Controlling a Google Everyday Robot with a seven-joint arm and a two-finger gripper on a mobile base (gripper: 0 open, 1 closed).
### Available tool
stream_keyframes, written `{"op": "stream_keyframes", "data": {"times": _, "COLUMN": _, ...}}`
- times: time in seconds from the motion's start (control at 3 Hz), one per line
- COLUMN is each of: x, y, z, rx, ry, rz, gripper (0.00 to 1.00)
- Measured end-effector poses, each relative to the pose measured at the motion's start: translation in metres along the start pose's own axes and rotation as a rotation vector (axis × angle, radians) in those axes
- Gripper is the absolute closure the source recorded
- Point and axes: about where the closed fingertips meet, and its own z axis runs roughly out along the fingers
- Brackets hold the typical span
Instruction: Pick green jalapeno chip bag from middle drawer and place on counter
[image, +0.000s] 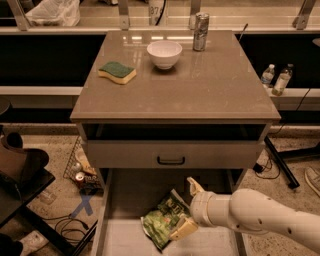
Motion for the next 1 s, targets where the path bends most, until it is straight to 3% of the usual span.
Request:
{"op": "stream_keyframes", "data": {"times": 0.33, "x": 0.029, "y": 0.004, "z": 0.047, "rx": -0.025, "ry": -0.012, "rz": -0.009, "gripper": 0.00}}
{"op": "stream_keyframes", "data": {"times": 1.0, "x": 0.065, "y": 0.018, "z": 0.121, "rx": -0.060, "ry": 0.043, "rz": 0.009, "gripper": 0.00}}
